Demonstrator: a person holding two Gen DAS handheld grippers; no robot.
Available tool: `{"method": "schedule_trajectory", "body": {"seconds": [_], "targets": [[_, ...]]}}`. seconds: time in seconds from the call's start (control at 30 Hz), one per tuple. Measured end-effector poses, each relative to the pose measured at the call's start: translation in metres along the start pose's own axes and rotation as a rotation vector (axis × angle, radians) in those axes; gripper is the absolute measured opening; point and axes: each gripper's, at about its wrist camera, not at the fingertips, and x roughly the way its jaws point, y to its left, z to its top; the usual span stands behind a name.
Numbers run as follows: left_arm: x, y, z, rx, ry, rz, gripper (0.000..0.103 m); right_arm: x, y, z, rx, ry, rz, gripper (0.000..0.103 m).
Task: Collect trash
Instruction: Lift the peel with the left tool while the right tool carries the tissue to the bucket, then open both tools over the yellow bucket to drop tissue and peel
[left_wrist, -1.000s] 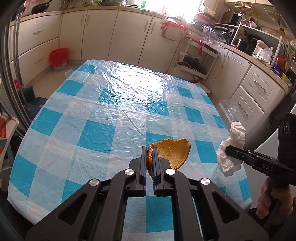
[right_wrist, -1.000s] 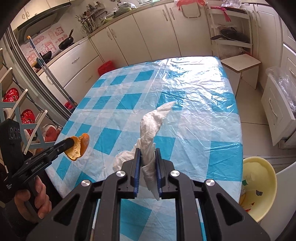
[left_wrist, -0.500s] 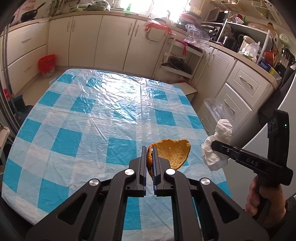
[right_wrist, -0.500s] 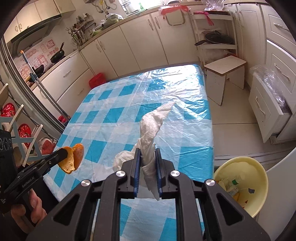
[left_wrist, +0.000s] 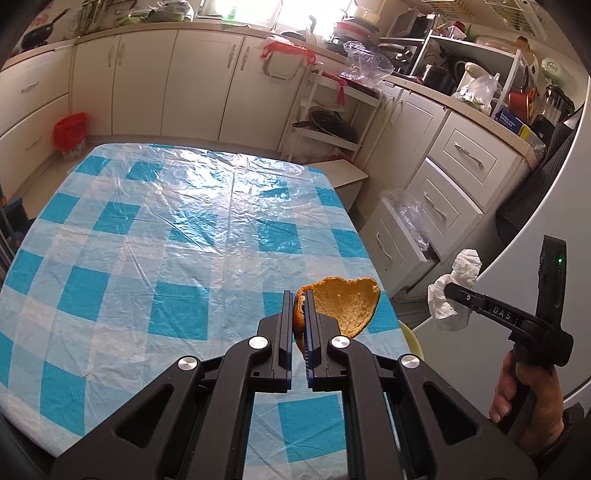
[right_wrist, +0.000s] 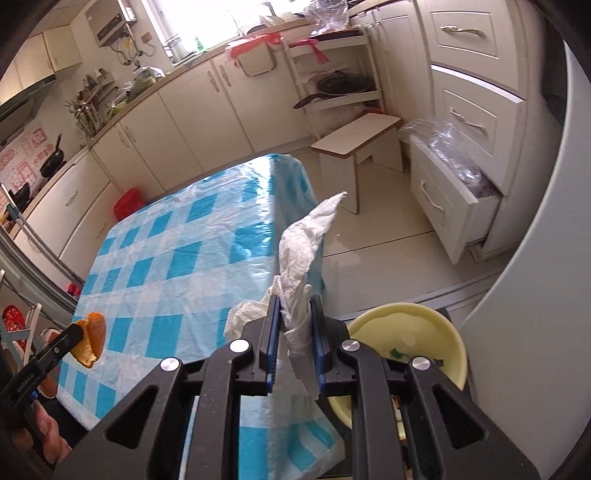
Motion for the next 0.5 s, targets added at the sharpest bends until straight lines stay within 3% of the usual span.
{"method": "schedule_trajectory", "body": {"seconds": [0.2, 0.4, 0.5], "targets": [[0.018, -0.022, -0.004, 0.025, 0.029, -0.036, 0.005, 0.010, -0.027, -0.008, 0.045, 0.061, -0.102, 0.018], [0.049, -0.057, -0.009, 0.061, 0.080, -0.077, 0.005, 0.036, -0.050, -0.022, 0.075, 0.175, -0.172, 0.020], [0.065, -0.079, -0.013, 0.088, 0.102, -0.097, 0.005, 0.044, -0.059, -0.026, 0.098, 0.208, -0.214, 0.035]]}}
